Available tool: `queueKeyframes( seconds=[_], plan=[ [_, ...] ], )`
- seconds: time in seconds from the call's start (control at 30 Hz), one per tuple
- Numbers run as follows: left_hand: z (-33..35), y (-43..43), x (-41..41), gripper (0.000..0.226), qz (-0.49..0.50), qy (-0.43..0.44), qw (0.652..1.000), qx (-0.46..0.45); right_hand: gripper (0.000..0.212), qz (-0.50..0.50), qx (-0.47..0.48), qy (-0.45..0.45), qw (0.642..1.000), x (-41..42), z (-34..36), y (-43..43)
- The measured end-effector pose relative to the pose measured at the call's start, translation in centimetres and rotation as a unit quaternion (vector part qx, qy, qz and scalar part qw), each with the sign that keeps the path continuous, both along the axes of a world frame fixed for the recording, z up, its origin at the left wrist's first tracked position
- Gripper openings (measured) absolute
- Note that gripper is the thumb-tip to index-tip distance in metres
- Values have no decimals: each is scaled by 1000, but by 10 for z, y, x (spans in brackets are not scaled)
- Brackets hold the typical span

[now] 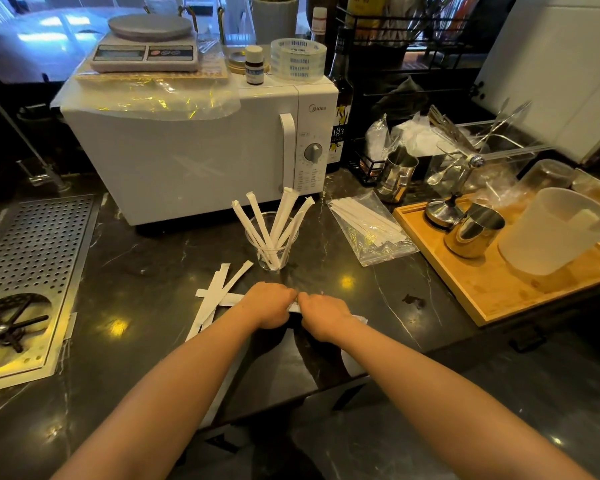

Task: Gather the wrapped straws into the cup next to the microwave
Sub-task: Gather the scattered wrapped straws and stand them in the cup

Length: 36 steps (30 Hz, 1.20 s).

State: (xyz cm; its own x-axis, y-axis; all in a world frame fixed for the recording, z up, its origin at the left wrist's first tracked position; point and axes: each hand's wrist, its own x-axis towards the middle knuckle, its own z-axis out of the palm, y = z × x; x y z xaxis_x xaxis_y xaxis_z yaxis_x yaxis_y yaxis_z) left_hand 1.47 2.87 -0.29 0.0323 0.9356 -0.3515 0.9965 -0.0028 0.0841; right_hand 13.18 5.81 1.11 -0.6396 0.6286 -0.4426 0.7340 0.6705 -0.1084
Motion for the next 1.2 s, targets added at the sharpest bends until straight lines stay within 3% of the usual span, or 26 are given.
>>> queueKeyframes(
  seconds=[0.43, 0.73, 0.83, 0.93, 1.03, 1.13, 1.2],
  plan=[
    [24, 1, 32, 23, 82, -109, 990, 30, 34, 18, 71, 1, 997, 26, 40, 10],
    [47, -2, 35, 25, 81, -84, 989, 88, 29, 69, 147, -9, 987, 44, 67, 29],
    [59, -3, 30, 36, 104, -80, 982, 137, 28, 54, 155, 16, 986, 50, 74, 38],
    [76, -8, 23, 68, 133, -57, 971, 188, 27, 2, 105, 85, 991, 56, 76, 48],
    [98, -20, 25, 80, 197, -98, 929, 297, 27, -57, 50, 160, 984, 57, 74, 56],
    [106, -31, 30, 48, 215, -163, 815, 513, 21, -126, -41, 249, 959, 50, 69, 58],
    [105, -39, 34, 27, 237, -235, 767, 548, 14, -184, -125, 318, 922, 43, 69, 54]
  ],
)
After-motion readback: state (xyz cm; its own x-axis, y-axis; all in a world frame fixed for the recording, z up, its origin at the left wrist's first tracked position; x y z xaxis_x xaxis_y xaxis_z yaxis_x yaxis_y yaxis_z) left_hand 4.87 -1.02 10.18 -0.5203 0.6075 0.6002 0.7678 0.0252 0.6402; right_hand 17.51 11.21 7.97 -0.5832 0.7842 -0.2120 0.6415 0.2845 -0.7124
